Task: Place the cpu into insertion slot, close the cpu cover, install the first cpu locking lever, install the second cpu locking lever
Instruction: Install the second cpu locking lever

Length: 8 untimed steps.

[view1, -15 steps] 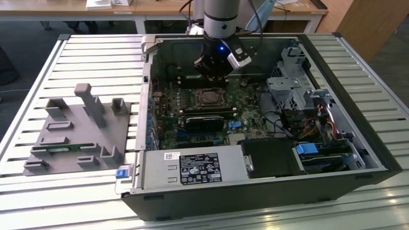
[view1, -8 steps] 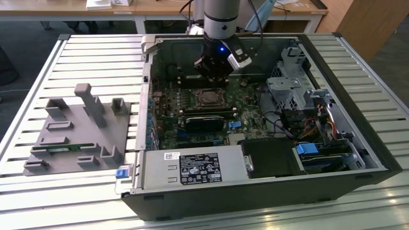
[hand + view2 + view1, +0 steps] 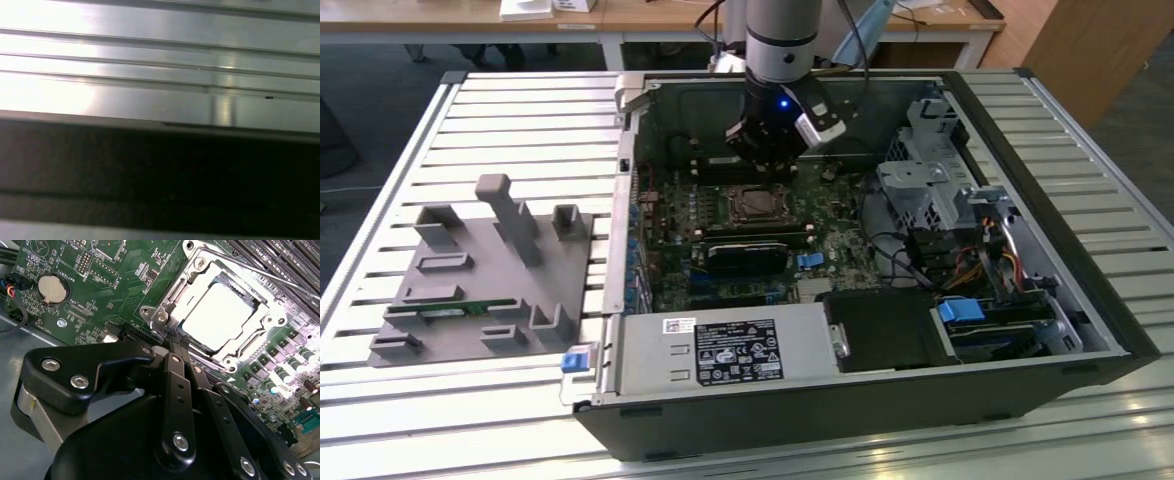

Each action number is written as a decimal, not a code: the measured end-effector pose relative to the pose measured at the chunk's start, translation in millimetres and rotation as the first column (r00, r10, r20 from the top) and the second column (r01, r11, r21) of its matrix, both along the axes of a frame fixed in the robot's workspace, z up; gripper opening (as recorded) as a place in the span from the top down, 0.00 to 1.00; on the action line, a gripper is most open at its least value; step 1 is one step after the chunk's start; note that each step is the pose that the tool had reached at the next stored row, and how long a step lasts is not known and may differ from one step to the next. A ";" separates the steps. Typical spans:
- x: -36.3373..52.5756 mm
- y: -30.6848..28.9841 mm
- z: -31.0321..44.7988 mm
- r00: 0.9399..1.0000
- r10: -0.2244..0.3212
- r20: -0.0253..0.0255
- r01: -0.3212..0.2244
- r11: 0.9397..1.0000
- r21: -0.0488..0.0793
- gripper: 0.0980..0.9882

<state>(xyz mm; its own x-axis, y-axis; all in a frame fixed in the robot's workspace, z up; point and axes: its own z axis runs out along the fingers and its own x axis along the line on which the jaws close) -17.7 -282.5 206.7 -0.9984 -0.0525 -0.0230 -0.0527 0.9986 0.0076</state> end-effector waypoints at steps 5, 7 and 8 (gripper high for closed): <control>0.0 -2.2 0.0 1.000 0.000 0.000 0.000 1.000 0.000 0.99; 0.1 -3.6 -0.1 1.000 0.000 0.000 0.000 1.000 0.000 0.99; 0.2 -4.4 -0.1 1.000 0.000 0.000 0.000 1.000 0.000 0.99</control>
<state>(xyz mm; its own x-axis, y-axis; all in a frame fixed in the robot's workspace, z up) -17.5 -286.8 206.6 -0.9984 -0.0524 -0.0231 -0.0526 0.9986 0.0078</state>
